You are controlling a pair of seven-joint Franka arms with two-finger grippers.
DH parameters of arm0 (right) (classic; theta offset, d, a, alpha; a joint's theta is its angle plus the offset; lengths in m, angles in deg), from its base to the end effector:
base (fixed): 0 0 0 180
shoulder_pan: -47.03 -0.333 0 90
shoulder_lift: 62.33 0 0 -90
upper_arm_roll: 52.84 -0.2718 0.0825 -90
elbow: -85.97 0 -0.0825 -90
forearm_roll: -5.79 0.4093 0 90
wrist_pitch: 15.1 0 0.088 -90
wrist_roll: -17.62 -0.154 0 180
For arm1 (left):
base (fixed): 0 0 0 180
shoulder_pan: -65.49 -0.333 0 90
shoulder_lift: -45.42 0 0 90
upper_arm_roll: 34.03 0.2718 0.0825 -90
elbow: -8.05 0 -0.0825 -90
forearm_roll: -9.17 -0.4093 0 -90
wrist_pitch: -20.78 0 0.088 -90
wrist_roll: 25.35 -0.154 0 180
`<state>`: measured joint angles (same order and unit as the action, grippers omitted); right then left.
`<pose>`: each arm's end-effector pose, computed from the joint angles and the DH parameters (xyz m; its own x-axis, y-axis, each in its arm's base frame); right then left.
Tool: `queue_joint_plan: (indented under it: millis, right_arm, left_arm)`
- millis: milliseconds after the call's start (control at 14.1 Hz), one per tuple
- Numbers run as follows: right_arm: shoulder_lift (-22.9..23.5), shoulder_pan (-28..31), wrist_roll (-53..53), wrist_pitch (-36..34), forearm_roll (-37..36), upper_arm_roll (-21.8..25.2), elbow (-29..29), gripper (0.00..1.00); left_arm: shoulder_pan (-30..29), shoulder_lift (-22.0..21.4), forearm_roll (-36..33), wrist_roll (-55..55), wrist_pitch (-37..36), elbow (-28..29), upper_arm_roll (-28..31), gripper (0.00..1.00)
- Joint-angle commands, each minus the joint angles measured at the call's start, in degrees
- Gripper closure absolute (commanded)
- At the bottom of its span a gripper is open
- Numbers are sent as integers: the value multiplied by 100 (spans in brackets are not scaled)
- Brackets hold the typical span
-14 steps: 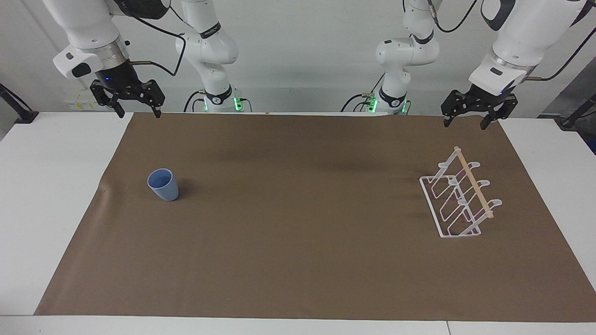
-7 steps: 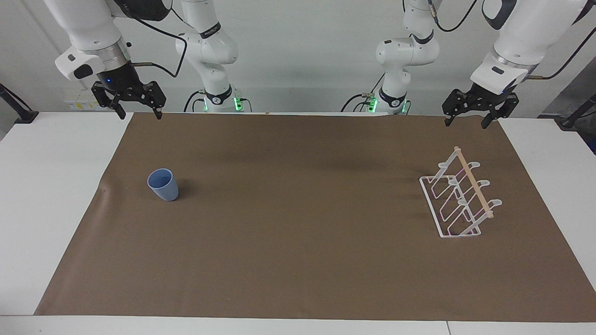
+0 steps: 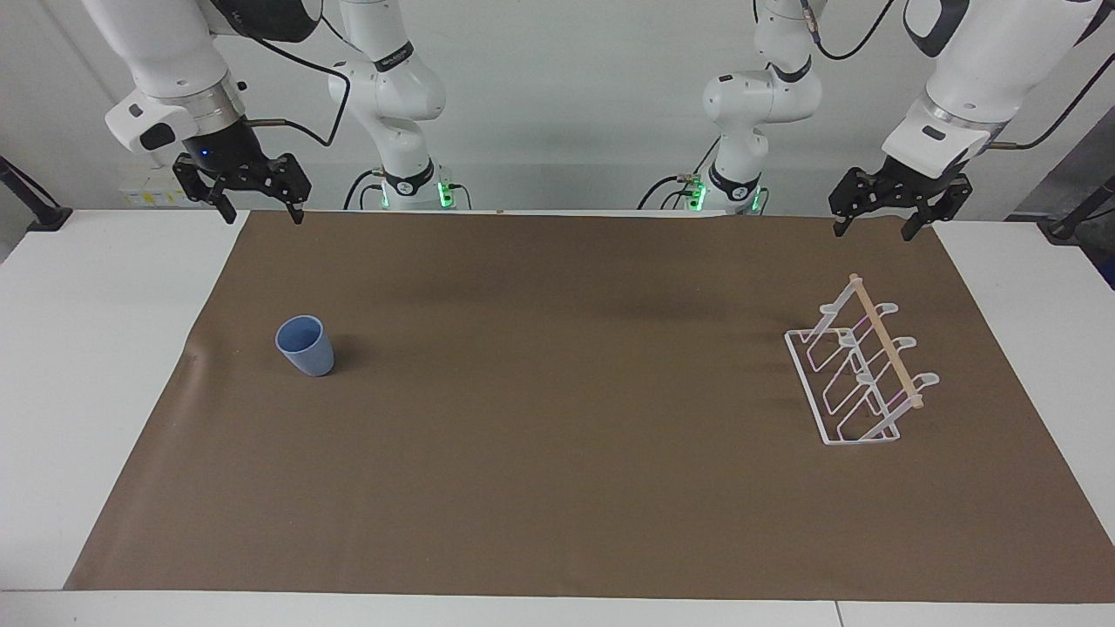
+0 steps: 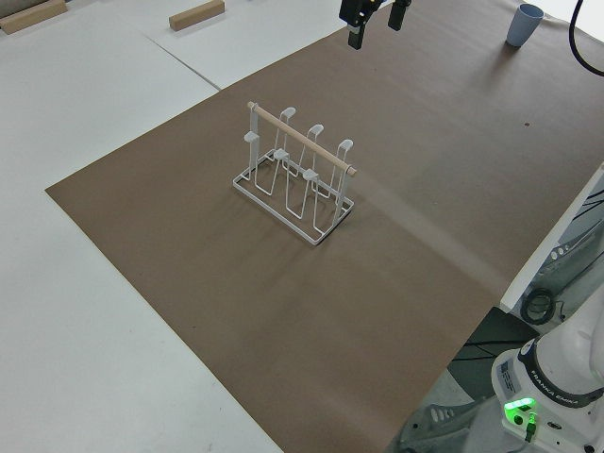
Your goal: Hang cup on cup holder
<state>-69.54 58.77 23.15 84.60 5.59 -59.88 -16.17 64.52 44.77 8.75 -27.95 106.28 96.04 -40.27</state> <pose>0.5615 -0.0444 0.5133 0.9967 0.0156 0.0800 0.0135 -0.9996 0.0267 0.5652 -0.0512 0.5503 0.9901 -0.1363 -0.0325 -0.1366 -0.9906 -0.0071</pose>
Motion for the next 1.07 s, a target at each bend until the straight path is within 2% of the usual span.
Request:
queue_joint_plan:
  millis: [0, 498, 996]
  right_arm:
    - [-272, -31, 26, 934, 108, -26, -972, 0]
    - [-17, -102, 26, 2316, 108, -26, -2160, 0]
    - [712, -137, 61, 2932, 108, -26, -2442, 0]
  left_arm:
    - [61, -154, 52, -3, -34, 166, 61, 0]
    - [53, -154, 43, -3, -42, 166, 61, 0]
    - [-9, -154, 43, -3, -25, 157, 79, 0]
